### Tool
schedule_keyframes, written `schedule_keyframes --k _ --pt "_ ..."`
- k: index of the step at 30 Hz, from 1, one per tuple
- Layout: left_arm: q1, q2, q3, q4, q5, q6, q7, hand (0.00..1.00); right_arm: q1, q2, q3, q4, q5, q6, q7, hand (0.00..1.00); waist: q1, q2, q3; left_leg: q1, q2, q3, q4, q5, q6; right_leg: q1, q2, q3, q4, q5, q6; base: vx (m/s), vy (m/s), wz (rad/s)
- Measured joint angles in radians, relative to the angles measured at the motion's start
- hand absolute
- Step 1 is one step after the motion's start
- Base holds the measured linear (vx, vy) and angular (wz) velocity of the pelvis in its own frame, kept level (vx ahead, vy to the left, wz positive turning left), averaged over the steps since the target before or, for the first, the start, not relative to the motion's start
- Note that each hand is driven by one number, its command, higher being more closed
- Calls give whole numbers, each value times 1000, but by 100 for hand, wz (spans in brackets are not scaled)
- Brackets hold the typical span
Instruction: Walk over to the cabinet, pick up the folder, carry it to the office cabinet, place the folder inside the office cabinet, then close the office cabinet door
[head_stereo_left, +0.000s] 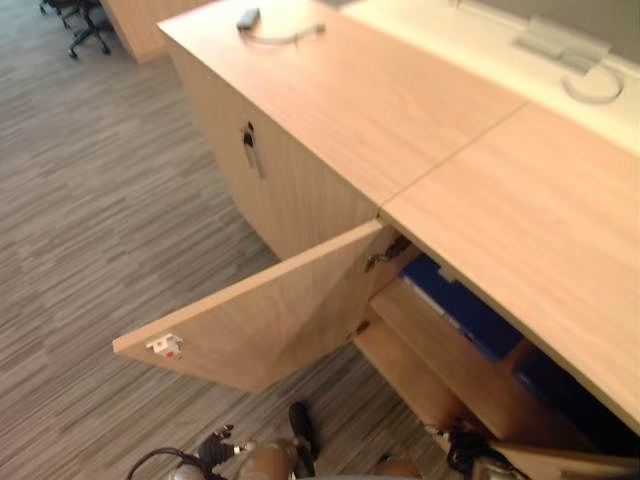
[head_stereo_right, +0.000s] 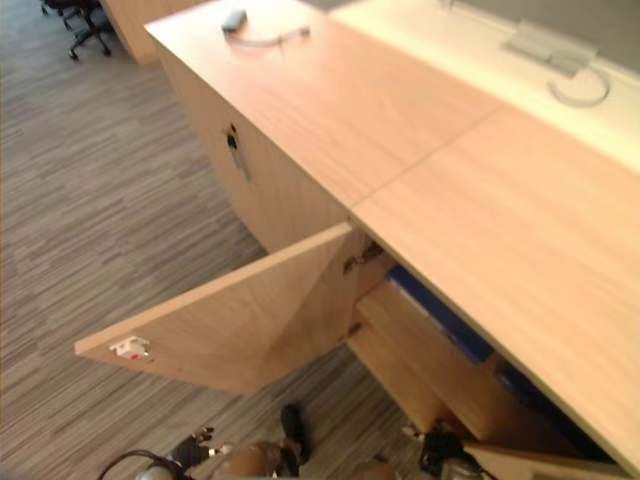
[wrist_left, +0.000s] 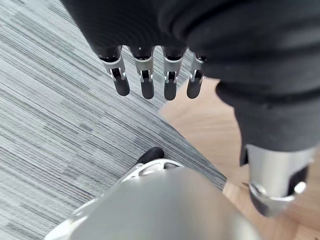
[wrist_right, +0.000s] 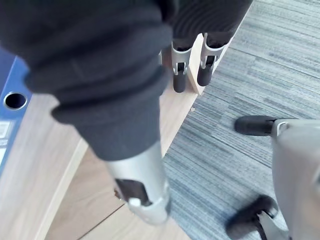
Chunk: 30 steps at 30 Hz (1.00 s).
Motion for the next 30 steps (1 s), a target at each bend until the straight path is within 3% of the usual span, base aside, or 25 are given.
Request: schedule_keyframes --k 1,2,3,4,5,6,7,8,9,10,12,15,20,25,30 --pt "3 5 49 32 -3 5 -5 0 -1 -28 -31 -2 1 4 1 0 -22 16 -9 7 67 -10 55 -7 -23 -41 -42 9 46 0 0 110 120 -7" --pt "4 9 68 42 -4 8 -8 0 5 -44 -46 -2 1 6 2 0 -28 31 -18 16 99 -27 56 3 -41 -59 -63 13 68 0 0 145 211 17" --pt "11 20 89 45 -11 10 -16 0 20 -84 -58 6 2 13 4 0 -30 71 -28 73 149 -74 -68 114 -65 -87 -97 19 119 0 0 127 186 16" --pt "14 25 96 45 -14 8 -20 0 24 -106 -66 9 1 17 5 0 -27 91 -33 111 161 -121 -146 191 -84 -108 -118 25 161 -4 5 136 369 3" --pt "5 45 103 41 -21 9 -35 0 17 -134 -89 19 2 16 10 0 -30 108 -29 133 104 -189 -185 191 -107 -205 -190 66 300 -11 16 -2 318 5" --pt "-15 70 135 49 -23 23 -49 0 -7 -142 -90 36 3 13 29 0 -44 123 -22 121 84 -206 -189 183 -116 -265 -187 117 296 -69 95 -78 325 3" --pt "-26 87 154 56 -23 28 -54 0 -10 -138 -88 39 3 14 37 0 -44 124 -21 118 75 -208 -192 176 -126 -283 -179 133 255 -57 79 -254 95 31" --pt "-50 112 181 55 -19 40 -56 0 8 -128 -84 37 0 15 49 0 -61 137 -19 133 60 -209 -209 134 -177 -274 -182 131 235 -1 69 -192 94 27" --pt "-78 115 190 54 -16 41 -54 0 26 -127 -88 29 -1 16 52 0 -66 163 -25 164 66 -190 -259 84 -208 -285 -188 124 261 2 68 -110 129 25" --pt "-95 118 190 54 -15 42 -53 0 31 -124 -88 27 -1 15 53 0 -71 173 -25 178 65 -187 -279 65 -213 -286 -190 126 265 2 69 -7 185 0" --pt "-179 130 186 47 -17 40 -29 0 52 -87 -89 29 3 15 51 0 -75 160 -21 202 27 -188 -325 66 -204 -267 -201 130 210 48 89 -32 160 -6" --pt "-249 175 125 11 -21 38 -3 0 93 -48 -67 20 2 15 45 0 -77 144 -19 200 26 -175 -339 77 -195 -226 -168 124 85 122 91 -23 102 -15" --pt "-255 196 55 -159 -16 37 32 0 169 6 -45 9 3 18 45 0 -76 108 -22 258 59 -162 -404 107 -209 -190 -118 122 49 132 92 27 -21 -15" --pt "-256 185 -32 -391 30 32 53 0 172 19 -33 7 33 19 43 0 -79 102 -21 278 80 -152 -437 127 -218 -190 -87 123 45 132 92 17 -38 -9" --pt "-236 176 -202 -522 127 30 59 0 190 33 -32 -16 51 19 37 0 -79 93 -30 293 89 -142 -451 133 -221 -186 -80 127 42 132 92 8 -10 -4"
